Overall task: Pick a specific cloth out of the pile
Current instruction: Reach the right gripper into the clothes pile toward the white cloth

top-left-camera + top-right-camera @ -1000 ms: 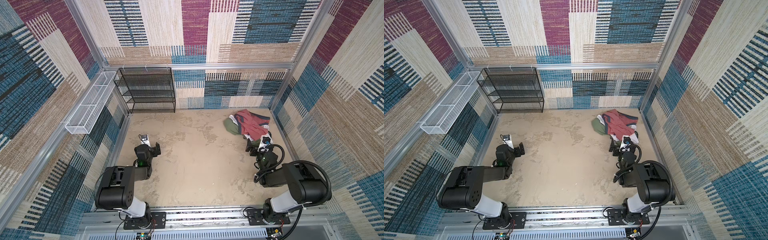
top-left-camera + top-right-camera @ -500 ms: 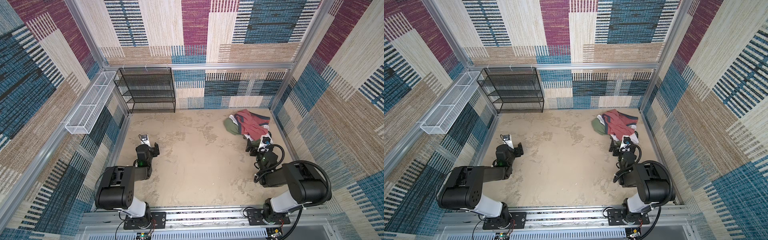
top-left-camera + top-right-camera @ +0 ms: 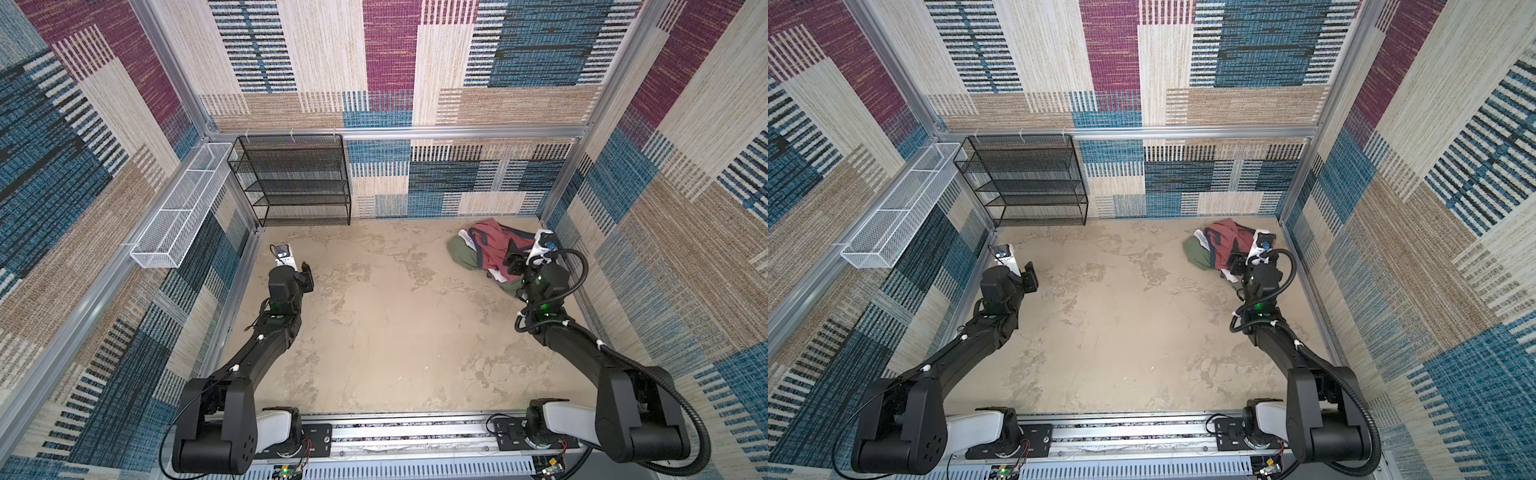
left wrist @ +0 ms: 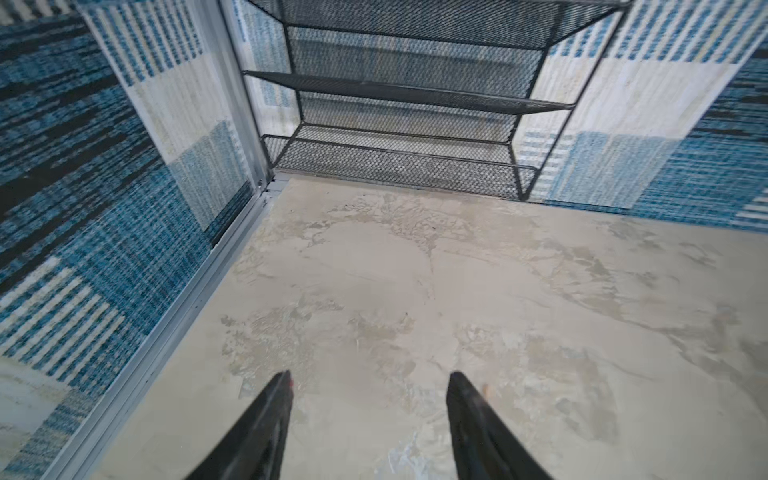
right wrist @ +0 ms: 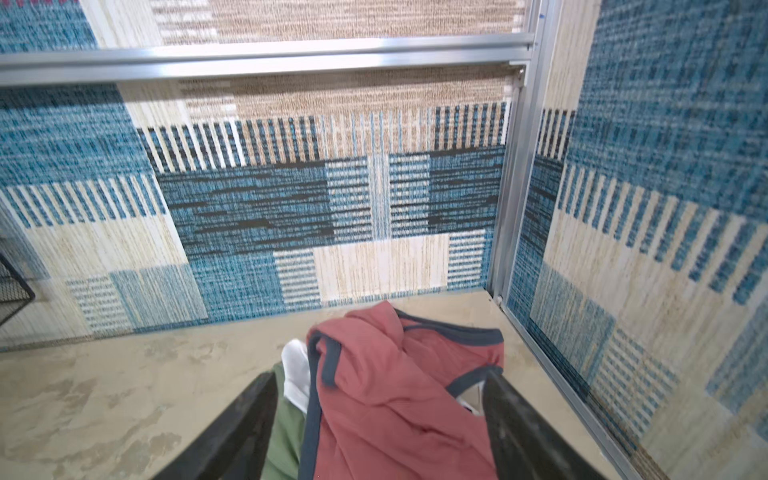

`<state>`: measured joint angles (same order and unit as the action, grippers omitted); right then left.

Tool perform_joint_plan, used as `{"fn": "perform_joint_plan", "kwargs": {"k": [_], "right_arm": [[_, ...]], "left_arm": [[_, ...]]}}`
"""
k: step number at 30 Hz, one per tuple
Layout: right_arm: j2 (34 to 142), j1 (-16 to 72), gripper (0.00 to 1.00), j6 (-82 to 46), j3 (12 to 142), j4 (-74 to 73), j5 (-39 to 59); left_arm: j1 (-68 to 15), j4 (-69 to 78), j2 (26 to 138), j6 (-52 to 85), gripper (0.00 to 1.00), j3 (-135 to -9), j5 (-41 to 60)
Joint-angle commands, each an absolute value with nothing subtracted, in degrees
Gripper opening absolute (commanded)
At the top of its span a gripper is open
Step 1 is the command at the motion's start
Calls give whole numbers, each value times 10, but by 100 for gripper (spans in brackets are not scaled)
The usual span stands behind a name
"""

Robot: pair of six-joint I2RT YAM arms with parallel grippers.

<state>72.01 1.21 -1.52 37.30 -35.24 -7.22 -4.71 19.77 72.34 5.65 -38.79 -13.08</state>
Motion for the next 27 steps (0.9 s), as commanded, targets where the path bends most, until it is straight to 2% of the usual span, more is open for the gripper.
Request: {"fn": "perform_joint_plan", "kwargs": {"k": [1,6,11,17,27], "right_arm": [[735,13,76,-45,454,-155,-5],[808,29,65,-64,586,-29,70],[886,53,63,-66,673,30,93],[982,62,60,-81,744,66,130],[1100,62,51,-98,821,84,119]], "left_arm": [[-72,76,719,80,63,-438,-134],[-99,-33,727,129,62,-506,-103],[-102,-85,736,170,63,-540,-54],[-104,-100,759,186,61,-563,-13],[-104,-77,782,184,59,-564,11]]}}
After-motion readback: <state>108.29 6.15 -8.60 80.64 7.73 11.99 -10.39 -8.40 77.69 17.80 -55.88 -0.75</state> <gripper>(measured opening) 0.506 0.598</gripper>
